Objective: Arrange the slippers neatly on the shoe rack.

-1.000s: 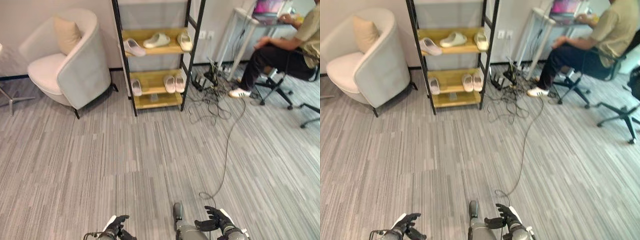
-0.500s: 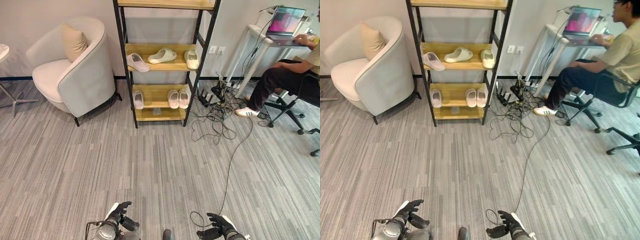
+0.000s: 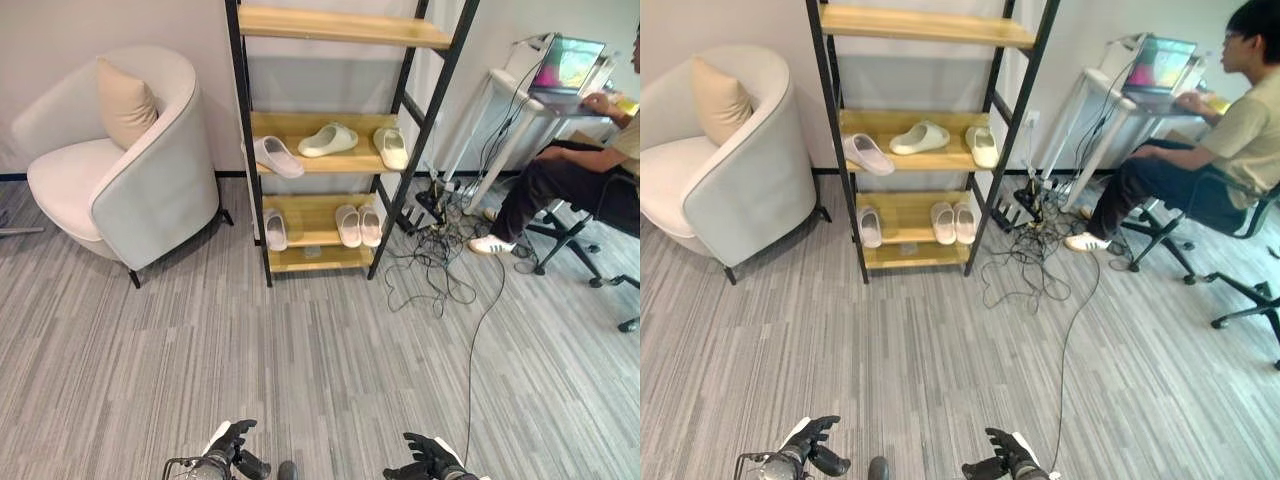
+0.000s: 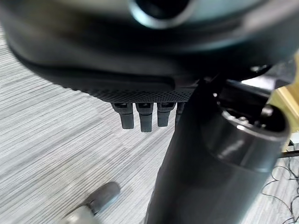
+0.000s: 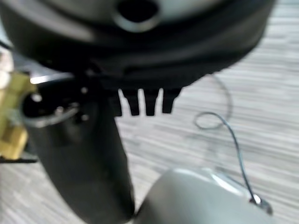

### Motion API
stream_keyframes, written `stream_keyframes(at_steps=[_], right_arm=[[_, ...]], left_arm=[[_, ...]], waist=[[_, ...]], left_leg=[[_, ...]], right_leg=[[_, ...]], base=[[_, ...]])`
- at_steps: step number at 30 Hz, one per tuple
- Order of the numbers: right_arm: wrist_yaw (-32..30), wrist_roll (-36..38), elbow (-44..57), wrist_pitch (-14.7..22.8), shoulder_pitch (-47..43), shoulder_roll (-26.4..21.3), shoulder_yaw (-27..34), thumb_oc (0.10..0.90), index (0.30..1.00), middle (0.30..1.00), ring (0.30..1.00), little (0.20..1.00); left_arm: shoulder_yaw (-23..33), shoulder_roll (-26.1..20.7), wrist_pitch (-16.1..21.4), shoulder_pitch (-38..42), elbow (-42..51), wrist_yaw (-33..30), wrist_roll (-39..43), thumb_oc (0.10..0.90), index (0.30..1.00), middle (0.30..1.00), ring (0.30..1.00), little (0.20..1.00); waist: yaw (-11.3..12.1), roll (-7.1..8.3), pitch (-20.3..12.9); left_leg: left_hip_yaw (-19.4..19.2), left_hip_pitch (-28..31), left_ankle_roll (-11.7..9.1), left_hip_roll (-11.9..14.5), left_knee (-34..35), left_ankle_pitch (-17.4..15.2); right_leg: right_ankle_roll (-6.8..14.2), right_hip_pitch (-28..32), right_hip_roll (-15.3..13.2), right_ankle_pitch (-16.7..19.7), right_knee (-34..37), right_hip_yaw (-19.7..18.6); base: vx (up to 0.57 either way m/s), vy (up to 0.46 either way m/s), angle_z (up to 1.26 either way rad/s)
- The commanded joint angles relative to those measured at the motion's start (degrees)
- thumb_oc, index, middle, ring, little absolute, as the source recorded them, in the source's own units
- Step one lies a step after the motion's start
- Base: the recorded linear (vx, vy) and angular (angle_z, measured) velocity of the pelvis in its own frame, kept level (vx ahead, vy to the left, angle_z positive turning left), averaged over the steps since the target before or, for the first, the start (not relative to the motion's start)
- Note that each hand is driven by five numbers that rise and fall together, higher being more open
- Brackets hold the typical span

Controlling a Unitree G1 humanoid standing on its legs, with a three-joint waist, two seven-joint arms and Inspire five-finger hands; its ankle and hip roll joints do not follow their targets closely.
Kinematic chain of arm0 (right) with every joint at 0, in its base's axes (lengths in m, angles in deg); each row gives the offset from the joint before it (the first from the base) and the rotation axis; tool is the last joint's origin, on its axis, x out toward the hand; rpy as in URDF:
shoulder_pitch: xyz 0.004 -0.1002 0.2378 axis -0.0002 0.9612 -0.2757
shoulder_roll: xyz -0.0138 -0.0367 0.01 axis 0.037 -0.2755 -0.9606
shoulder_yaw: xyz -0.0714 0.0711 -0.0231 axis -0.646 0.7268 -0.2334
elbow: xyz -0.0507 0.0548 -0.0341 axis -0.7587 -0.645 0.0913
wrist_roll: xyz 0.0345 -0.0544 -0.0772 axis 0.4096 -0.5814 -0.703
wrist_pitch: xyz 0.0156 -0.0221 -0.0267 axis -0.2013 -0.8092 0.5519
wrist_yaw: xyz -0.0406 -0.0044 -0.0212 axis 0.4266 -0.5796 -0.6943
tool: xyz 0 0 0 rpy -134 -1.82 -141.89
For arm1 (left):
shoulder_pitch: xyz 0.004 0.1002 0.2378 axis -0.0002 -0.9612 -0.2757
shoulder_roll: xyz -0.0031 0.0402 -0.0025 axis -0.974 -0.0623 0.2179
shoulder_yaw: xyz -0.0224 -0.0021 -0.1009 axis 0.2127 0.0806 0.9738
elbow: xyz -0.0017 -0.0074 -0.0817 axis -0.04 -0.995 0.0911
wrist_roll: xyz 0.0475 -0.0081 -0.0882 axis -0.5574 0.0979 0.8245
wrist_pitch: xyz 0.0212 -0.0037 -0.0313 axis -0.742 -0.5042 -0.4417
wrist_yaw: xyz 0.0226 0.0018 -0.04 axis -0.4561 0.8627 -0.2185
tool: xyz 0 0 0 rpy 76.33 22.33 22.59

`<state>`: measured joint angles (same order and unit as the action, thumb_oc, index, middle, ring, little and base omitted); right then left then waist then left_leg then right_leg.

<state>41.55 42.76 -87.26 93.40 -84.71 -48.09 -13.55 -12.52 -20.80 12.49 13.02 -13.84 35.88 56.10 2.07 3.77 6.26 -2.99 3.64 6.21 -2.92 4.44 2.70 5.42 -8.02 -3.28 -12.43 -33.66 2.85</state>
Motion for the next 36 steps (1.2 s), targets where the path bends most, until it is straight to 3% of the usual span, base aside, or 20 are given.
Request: stream_keyframes(at_steps=[1, 2, 3, 5, 9, 12, 14, 15, 16, 19, 21, 22, 25, 27, 29, 31, 32, 33, 35, 36], right_arm=[[-0.9, 0.9, 3.1, 1.5, -2.0, -3.3, 0.9, 0.800, 0.900, 0.900, 0.900, 0.900], [-0.9, 0.9, 3.1, 1.5, -2.0, -3.4, 0.9, 0.800, 0.900, 0.900, 0.900, 0.900], [-0.9, 0.9, 3.3, 1.5, -2.6, -3.5, 0.4, 0.800, 0.900, 0.900, 0.900, 0.900], [-0.7, 0.4, 3.2, 1.2, -2.8, -3.6, 0.1, 0.800, 0.900, 0.900, 0.900, 0.900], [-0.2, -0.4, 3.3, 1.1, -1.8, -3.6, -0.5, 0.800, 0.900, 0.900, 0.900, 0.900], [-0.1, 0.1, 3.3, 0.9, -0.9, -3.7, -0.1, 0.800, 0.900, 0.900, 0.900, 0.900], [-0.3, 1.4, 4.3, 1.0, -1.3, -4.0, 0.0, 0.800, 0.900, 0.900, 0.900, 0.900], [-0.7, 1.6, 5.1, 0.9, -1.2, -4.4, -0.1, 0.800, 0.900, 0.900, 0.900, 0.900], [-0.9, 1.7, 5.0, 0.8, -1.0, -4.6, 0.1, 0.800, 0.900, 0.900, 0.900, 0.900], [-0.9, 2.3, 5.8, 0.9, -0.7, -4.8, 0.3, 0.800, 0.900, 0.900, 0.900, 0.900], [-1.1, 2.6, 5.8, 1.4, -0.2, -4.8, 0.5, 0.800, 0.900, 0.900, 0.900, 0.900], [-1.1, 2.6, 5.8, 1.5, -0.2, -4.8, 0.5, 0.800, 0.900, 0.900, 0.900, 0.900], [-1.4, 2.5, 5.6, 1.6, -0.5, -4.6, 0.8, 0.800, 0.900, 0.900, 0.900, 0.900], [-1.1, 1.9, 5.7, 1.5, -0.6, -4.3, 0.6, 0.800, 0.900, 0.900, 0.900, 0.900], [-1.0, 1.3, 6.0, 1.7, 0.0, -4.1, 0.3, 0.800, 0.900, 0.900, 0.900, 0.900], [-0.8, 0.8, 5.8, 1.7, -0.1, -3.5, 0.1, 0.800, 0.900, 0.900, 0.900, 0.900], [-0.5, 0.1, 5.8, 1.7, -0.7, -3.2, -0.3, 0.800, 0.900, 0.900, 0.900, 0.900], [-0.5, 0.1, 5.7, 1.7, -0.7, -3.2, -0.3, 0.800, 0.900, 0.900, 0.900, 0.900], [-0.3, 0.3, 6.5, 1.5, -1.6, -3.1, -0.3, 0.800, 0.900, 0.900, 0.900, 0.900], [-0.2, 0.3, 6.8, 1.4, -1.8, -2.8, -0.4, 0.800, 0.900, 0.900, 0.900, 0.900]], left_arm=[[0.6, 0.7, 2.2, 0.1, 2.7, -0.2, 0.6, 0.800, 0.900, 0.900, 0.900, 0.900], [0.6, 0.7, 2.2, 0.0, 2.7, -0.2, 0.6, 0.800, 0.900, 0.900, 0.900, 0.900], [0.8, 1.3, 2.3, 0.1, 1.8, -0.2, 0.6, 0.800, 0.900, 0.900, 0.900, 0.900], [1.3, 1.9, 2.6, 0.3, 0.4, -0.1, 0.4, 0.800, 0.900, 0.900, 0.900, 0.900], [1.2, 3.1, 2.6, -0.3, -1.8, -0.1, -0.4, 0.800, 0.900, 0.900, 0.900, 0.900], [1.0, 3.7, 2.4, -0.4, -1.5, 0.1, 0.3, 0.800, 0.900, 0.900, 0.900, 0.900], [0.1, 3.6, 2.2, 0.4, -0.3, 0.3, 0.2, 0.800, 0.900, 0.900, 0.900, 0.900], [0.0, 3.2, 1.8, 0.4, 1.1, 0.0, 0.3, 0.800, 0.900, 0.900, 0.900, 0.900], [-0.2, 3.0, 1.7, 0.3, 1.6, 0.1, 0.3, 0.800, 0.900, 0.900, 0.900, 0.900], [-0.4, 2.8, 1.8, 0.2, 2.1, 0.1, 0.3, 0.800, 0.900, 0.900, 0.900, 0.900], [-0.5, 2.9, 1.8, -0.1, 2.0, 0.2, 0.3, 0.800, 0.900, 0.900, 0.900, 0.900], [-0.5, 2.9, 1.8, -0.1, 2.0, 0.2, 0.3, 0.800, 0.900, 0.900, 0.900, 0.900], [-0.4, 2.7, 2.0, -0.2, 2.7, 0.0, 0.2, 0.800, 0.900, 0.900, 0.900, 0.900], [-0.1, 2.4, 2.0, -0.9, 2.9, -0.2, 0.1, 0.800, 0.900, 0.900, 0.900, 0.900], [0.0, 2.2, 2.1, -1.4, 3.6, -0.1, 0.2, 0.800, 0.900, 0.900, 0.900, 0.900], [0.4, 1.8, 1.9, -1.8, 5.1, -0.1, 0.8, 0.800, 0.900, 0.900, 0.900, 0.900], [0.7, 1.3, 1.8, -2.0, 6.4, 0.1, 1.3, 0.800, 0.900, 0.900, 0.900, 0.900], [0.7, 1.3, 1.8, -2.0, 6.4, 0.1, 1.3, 0.800, 0.900, 0.900, 0.900, 0.900], [0.6, 0.7, 1.6, -1.4, 7.1, 0.2, 1.8, 0.800, 0.900, 0.900, 0.900, 0.900], [-0.1, 0.0, 1.5, -0.9, 7.5, 0.3, 1.2, 0.800, 0.900, 0.900, 0.900, 0.900]], waist=[[-0.4, -0.39, -0.6], [-0.5, -0.52, -0.4], [-1.3, -0.45, -0.1], [-2.2, -0.58, 0.0], [-3.1, -0.48, -1.1], [-2.9, -0.10, -1.4], [-2.4, 1.52, 0.0], [-1.9, 2.56, 0.9], [-1.5, 2.71, 1.0], [-0.1, 2.78, 0.9], [0.6, 1.81, 0.6], [0.5, 2.01, 0.7], [2.0, 0.38, 0.7], [2.9, 0.01, -0.1], [3.4, 0.36, -1.0], [4.3, 1.46, -1.5], [4.4, 1.77, -1.4], [4.4, 1.64, -1.6], [3.3, 0.78, -0.7], [2.6, -0.54, -0.4]], left_leg=[[3.4, -1.0, -2.5, -0.6, -2.8, -1.2], [3.6, -0.6, -2.5, -0.5, -2.7, -1.3], [5.3, 2.1, -2.9, -0.7, -1.9, -3.0], [7.0, 4.9, -3.3, -0.5, -1.6, -4.9], [8.7, 9.3, -4.5, 0.7, -4.3, -7.5], [6.8, 4.9, -7.5, 1.8, -18.7, -2.9], [4.6, -2.8, -8.6, 2.5, -32.5, 2.3], [0.2, -7.2, -8.4, 5.5, -39.9, 3.2], [-2.0, -8.8, -8.2, 6.9, -40.6, 2.9], [-4.1, -13.4, -7.2, 5.6, -35.3, 0.8], [-5.1, -15.0, -6.7, 5.1, -19.9, 0.6], [-5.1, -14.3, -6.6, 4.8, -19.1, 0.8], [-5.1, -15.8, -7.6, 4.0, -5.1, 7.4], [-3.9, -15.8, -7.4, 3.6, -1.9, 8.1], [-2.9, -15.2, -6.5, 2.6, -3.5, 8.3], [-2.7, -13.5, -5.3, 1.0, -4.2, 6.8], [-2.4, -11.2, -3.8, 0.1, -4.2, 5.2], [-2.4, -11.5, -3.8, 0.3, -4.2, 5.2], [-1.3, -9.0, -2.7, 0.7, -4.2, 4.2], [0.1, -6.7, -2.0, 1.3, -3.8, 3.2]], right_leg=[[-2.3, 0.3, 3.4, 16.5, 19.3, 0.8], [-2.3, 0.9, 3.5, 16.5, 19.6, 0.9], [-1.9, -1.3, 2.9, 18.8, 28.0, 0.4], [-0.6, -5.1, 1.9, 22.2, 33.0, -0.8], [-0.9, -3.3, 1.8, 24.5, 34.3, -0.8], [-2.6, 0.7, 2.2, 23.8, 34.3, -0.5], [-4.3, 4.3, 1.5, 22.4, 35.0, -0.1], [-5.8, 6.6, 1.4, 21.0, 35.5, 0.5], [-6.3, 7.9, 1.6, 20.1, 35.6, 0.6], [-6.3, 11.3, 2.2, 18.0, 36.5, -0.2], [-5.4, 13.6, 3.2, 15.7, 37.0, -0.5], [-5.3, 14.0, 2.9, 15.6, 37.1, -0.4], [-5.2, 18.1, 5.1, 13.5, 37.9, -1.8], [-5.1, 19.8, 5.9, 11.8, 37.3, -2.9], [-4.7, 20.5, 5.5, 10.5, 34.6, -3.5], [-3.1, 19.9, 4.6, 12.1, 28.4, -3.3], [0.1, 15.6, 3.4, 17.6, 18.3, -2.8], [0.1, 15.3, 3.5, 17.8, 18.4, -2.9], [1.5, 9.8, 3.1, 22.4, 8.7, -2.4], [1.0, 6.4, 3.3, 21.7, 3.7, -1.6]], base=[[0.29, -0.048, 0.25], [0.43, -0.111, 0.06], [0.46, -0.119, 0.07], [0.54, -0.147, 0.23], [0.42, -0.161, 0.38], [0.35, -0.234, 0.49], [0.27, -0.302, 0.29], [0.36, -0.302, 0.01], [0.37, -0.223, -0.10], [0.39, -0.016, -0.17], [0.42, 0.081, 0.02], [0.30, 0.063, 0.12], [0.40, 0.068, 0.17], [0.41, 0.102, -0.07], [0.38, 0.102, -0.34], [0.34, 0.114, -0.49], [0.25, 0.106, -0.44], [0.20, 0.098, -0.26], [0.19, 0.087, 0.01], [0.20, 0.082, 0.24]])
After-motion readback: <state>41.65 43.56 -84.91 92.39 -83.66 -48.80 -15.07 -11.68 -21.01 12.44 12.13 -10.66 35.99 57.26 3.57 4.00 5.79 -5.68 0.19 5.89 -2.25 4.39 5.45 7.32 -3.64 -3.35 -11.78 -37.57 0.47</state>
